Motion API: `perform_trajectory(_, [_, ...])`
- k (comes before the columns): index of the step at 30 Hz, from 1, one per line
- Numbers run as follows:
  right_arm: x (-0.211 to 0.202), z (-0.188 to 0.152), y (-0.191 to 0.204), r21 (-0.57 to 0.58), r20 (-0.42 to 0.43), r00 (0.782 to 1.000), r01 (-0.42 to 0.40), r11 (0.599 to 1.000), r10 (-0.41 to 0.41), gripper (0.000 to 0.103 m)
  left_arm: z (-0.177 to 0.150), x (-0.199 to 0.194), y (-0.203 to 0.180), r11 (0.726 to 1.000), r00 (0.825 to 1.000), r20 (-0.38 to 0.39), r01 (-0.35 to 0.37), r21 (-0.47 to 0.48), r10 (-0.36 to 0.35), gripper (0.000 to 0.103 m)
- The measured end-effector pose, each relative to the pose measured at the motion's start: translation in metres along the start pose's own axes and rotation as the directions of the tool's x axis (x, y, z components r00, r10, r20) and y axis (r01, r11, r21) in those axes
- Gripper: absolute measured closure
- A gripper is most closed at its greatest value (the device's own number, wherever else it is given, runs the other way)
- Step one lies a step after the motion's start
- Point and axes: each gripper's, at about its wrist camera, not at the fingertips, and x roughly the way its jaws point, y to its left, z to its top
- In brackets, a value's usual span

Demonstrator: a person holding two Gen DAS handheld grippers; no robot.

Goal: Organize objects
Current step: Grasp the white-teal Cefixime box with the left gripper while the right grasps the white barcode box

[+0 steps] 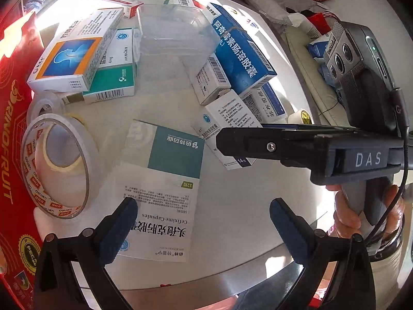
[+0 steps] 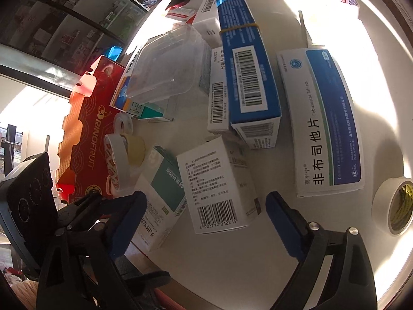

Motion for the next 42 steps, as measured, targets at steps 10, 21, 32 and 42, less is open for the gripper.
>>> perform_trajectory(10, [0.021,0.002,0.018,-0.073,-0.097,0.995,-0.009,0.997,0.002,0.017,0.005,0.013,-0.014,0.971,0.977,-0.009,-0.212,0.112,0.214,0.0])
perform_trajectory(21, [0.023,0.007,0.018,-0.05,-0.09,0.99,0.103,0.993,-0.107,0.046,0.003,0.012,-0.019,0.989,0.988,-0.061,-0.14,0.044,0.143,0.0])
perform_trajectory(32, [-0.009,-0.015,-0.013,0.059,0.011,1.0,-0.014,0.998,0.013,0.052,0.0,-0.003,-0.021,0.997,0.997,-0.03,-0.07,-0.013,0.069,0.006])
perform_trajectory(42, [-0.036,-0.039,-0.012,0.071,0.139,0.987,-0.088,0.994,0.077,0.055,0.001,0.018,-0.019,0.993,0.995,0.07,-0.075,0.092,0.069,0.041])
